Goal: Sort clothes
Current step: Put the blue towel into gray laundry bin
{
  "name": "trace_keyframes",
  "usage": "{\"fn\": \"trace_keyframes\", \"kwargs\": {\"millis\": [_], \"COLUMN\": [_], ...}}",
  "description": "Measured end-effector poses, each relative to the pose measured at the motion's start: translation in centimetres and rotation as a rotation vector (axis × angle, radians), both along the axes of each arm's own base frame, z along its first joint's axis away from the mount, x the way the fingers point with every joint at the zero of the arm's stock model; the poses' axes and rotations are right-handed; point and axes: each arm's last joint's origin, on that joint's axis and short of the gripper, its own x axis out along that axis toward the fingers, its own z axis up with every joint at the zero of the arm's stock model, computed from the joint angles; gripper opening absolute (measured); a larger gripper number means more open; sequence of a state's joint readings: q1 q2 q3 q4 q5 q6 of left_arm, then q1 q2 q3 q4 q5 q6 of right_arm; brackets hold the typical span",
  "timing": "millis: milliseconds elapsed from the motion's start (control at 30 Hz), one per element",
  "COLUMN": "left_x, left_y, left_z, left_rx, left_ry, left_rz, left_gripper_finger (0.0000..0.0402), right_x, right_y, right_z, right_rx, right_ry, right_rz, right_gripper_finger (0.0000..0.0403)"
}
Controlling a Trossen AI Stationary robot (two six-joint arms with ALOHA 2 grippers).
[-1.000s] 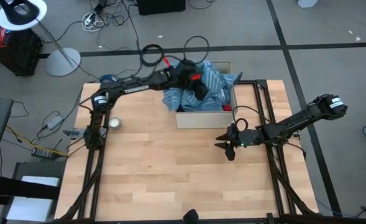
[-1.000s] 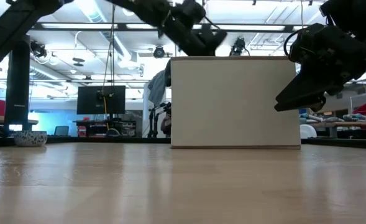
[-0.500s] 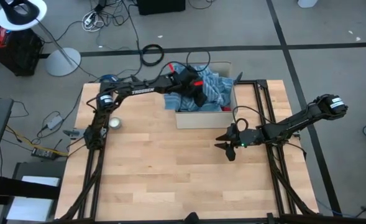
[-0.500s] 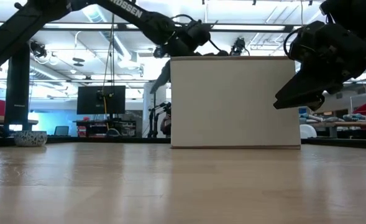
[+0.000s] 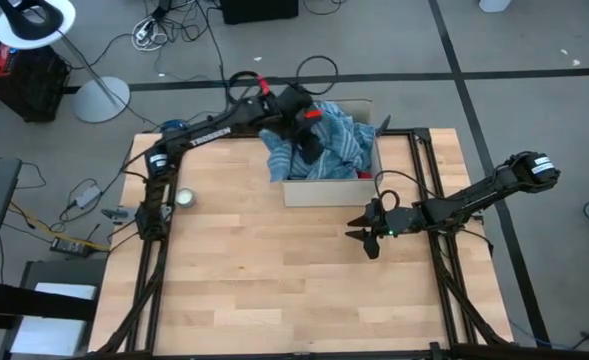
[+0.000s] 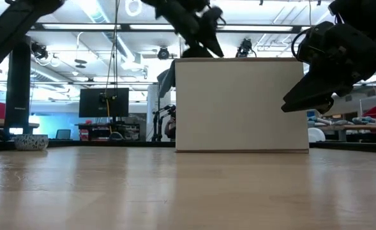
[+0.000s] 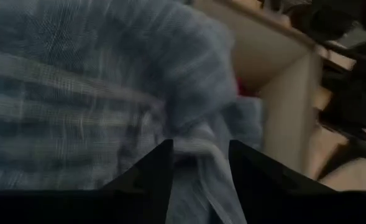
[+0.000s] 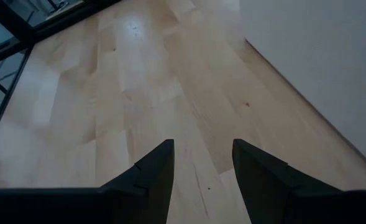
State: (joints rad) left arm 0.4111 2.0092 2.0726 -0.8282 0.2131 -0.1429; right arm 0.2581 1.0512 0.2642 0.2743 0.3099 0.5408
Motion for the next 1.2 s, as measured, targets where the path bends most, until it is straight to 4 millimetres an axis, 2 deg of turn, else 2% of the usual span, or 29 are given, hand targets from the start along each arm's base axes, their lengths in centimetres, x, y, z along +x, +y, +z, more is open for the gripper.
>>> {"fn": "trace_keyframes", "kwargs": {"millis": [200, 333, 533, 667, 800, 1000, 1200], "left_x": [-2.6, -4.7, -6.6, -7.7, -9.0, -10.9, -10.3], "left_y": [-1.2, -1.9, -2.1, -1.8, -0.9, 1.1, 2.4], "left_z": [3.3, 5.0, 5.9, 4.9, 2.7, -0.2, -2.6], "left_rx": [0.055, 0.120, 0.175, 0.189, 0.190, 0.168, 0.043], "left_ry": [-0.007, 0.031, 0.096, 0.151, 0.206, 0.111, -0.020], "left_rz": [-0.028, 0.019, 0.081, 0.127, 0.192, 0.333, 0.308], "left_gripper_finger": [0.0161, 0.0161, 0.0161, 0.0161, 0.0161, 0.0161, 0.0160], "right_x": [0.0, 0.0, -0.1, -0.2, -0.2, -0.2, -0.2], "right_y": [0.0, 0.1, 0.4, 0.7, 0.9, 1.0, 0.9], "right_z": [-0.1, -0.1, -0.1, -0.1, -0.1, -0.1, 0.0], "right_rx": [0.018, 0.034, 0.063, 0.084, 0.100, 0.104, 0.103], "right_ry": [0.007, 0.008, 0.010, 0.010, 0.009, 0.007, 0.003], "right_rz": [0.005, 0.013, 0.024, 0.034, 0.040, 0.043, 0.036], "right_gripper_finger": [0.0164, 0.0164, 0.0164, 0.0164, 0.0164, 0.0164, 0.0164]}}
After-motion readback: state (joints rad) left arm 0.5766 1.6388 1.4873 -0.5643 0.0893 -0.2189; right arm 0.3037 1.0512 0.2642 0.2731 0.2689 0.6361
